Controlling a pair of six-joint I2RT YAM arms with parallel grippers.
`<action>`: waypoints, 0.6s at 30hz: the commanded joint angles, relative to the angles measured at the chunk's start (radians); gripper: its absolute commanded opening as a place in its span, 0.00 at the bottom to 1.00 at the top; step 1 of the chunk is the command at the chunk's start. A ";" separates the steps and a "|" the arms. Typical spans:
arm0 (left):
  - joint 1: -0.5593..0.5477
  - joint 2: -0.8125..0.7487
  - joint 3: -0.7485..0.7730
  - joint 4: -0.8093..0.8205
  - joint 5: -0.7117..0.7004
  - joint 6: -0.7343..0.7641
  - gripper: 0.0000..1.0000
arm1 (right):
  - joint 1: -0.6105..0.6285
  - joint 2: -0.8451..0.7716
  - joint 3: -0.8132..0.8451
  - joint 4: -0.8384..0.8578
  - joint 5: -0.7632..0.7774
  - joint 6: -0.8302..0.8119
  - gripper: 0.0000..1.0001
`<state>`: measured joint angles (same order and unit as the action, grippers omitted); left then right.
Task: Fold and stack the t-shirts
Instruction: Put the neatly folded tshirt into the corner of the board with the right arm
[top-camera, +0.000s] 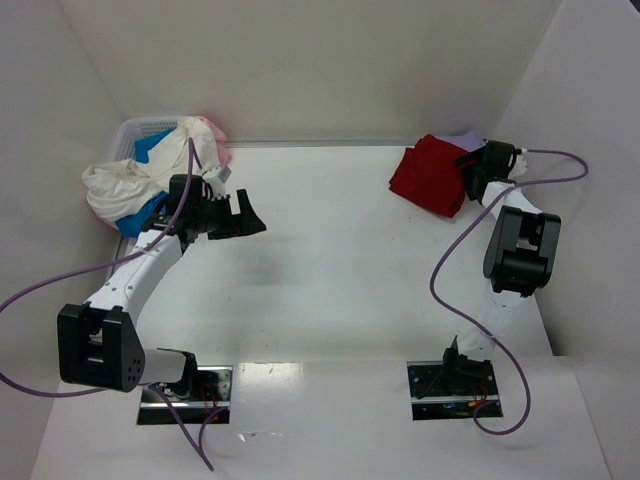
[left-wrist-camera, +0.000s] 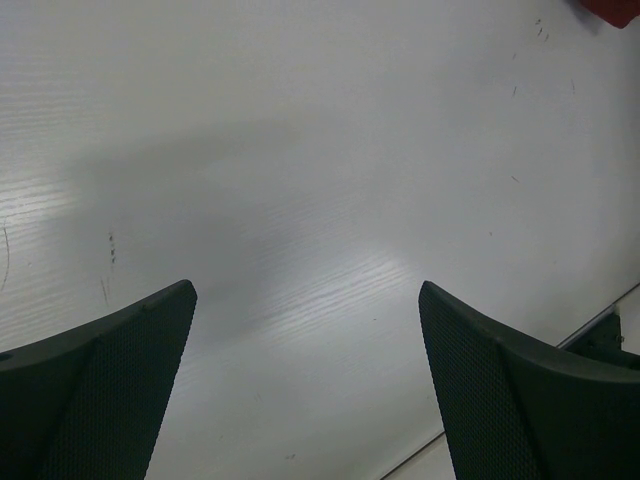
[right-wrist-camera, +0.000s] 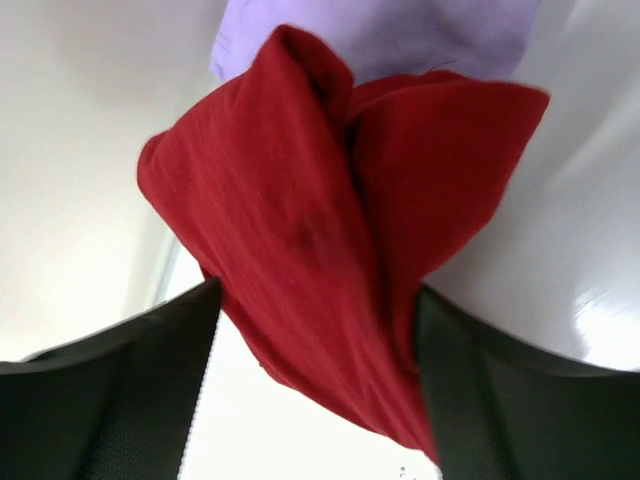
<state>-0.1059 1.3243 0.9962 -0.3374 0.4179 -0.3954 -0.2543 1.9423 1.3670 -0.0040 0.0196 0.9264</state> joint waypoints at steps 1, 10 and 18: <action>0.006 -0.019 -0.004 0.021 0.032 0.001 1.00 | -0.013 0.004 0.021 0.044 0.011 -0.069 0.82; 0.006 -0.019 -0.022 0.031 0.041 -0.008 1.00 | 0.025 -0.054 0.012 0.035 0.159 -0.208 0.94; 0.006 -0.030 -0.041 0.049 0.050 -0.019 1.00 | 0.168 -0.077 0.044 0.007 0.431 -0.468 0.97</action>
<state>-0.1059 1.3239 0.9691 -0.3267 0.4404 -0.4000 -0.1310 1.9381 1.3689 -0.0109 0.2901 0.6067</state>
